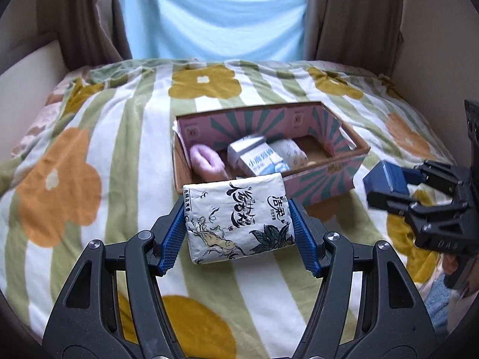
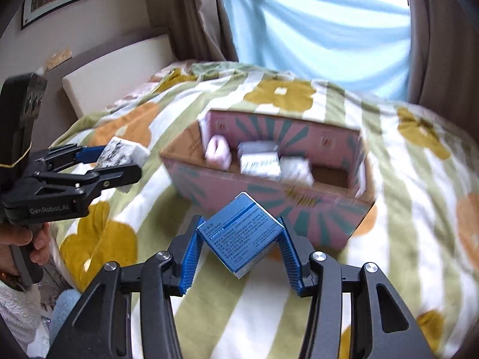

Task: Organize objects
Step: 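Carry the packet and cube over the pink box and open both tools inside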

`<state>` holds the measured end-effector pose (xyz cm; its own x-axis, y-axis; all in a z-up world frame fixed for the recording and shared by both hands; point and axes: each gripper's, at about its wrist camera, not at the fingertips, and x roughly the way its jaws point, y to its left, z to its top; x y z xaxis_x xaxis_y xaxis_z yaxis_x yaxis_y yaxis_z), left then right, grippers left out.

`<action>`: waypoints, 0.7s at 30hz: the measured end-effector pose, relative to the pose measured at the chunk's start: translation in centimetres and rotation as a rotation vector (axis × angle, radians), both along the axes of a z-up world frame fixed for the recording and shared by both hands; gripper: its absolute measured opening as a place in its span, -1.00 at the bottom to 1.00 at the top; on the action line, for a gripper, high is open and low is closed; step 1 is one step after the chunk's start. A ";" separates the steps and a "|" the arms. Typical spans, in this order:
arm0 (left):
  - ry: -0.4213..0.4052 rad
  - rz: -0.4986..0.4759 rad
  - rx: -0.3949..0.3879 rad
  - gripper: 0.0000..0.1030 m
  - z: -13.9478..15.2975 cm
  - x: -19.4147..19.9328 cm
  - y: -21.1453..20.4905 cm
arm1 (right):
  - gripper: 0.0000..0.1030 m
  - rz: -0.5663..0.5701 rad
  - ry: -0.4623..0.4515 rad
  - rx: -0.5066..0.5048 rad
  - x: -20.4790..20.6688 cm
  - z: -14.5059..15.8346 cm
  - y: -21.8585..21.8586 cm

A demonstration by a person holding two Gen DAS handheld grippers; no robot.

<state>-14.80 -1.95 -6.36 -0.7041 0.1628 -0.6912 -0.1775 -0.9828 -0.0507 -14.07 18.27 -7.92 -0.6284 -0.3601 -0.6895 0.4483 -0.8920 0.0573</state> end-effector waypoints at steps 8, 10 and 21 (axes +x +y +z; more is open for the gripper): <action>0.004 -0.022 -0.037 0.21 2.4 -5.4 0.1 | -0.11 -0.056 -0.029 -0.007 -6.9 3.5 0.7; -0.019 -0.030 -0.029 0.21 2.2 -7.3 0.2 | -0.11 -0.072 -0.056 -0.010 -8.8 3.4 0.9; -0.174 -0.021 -0.009 0.21 -3.4 -15.3 1.2 | -0.11 -0.184 -0.209 0.041 -17.2 -1.6 1.8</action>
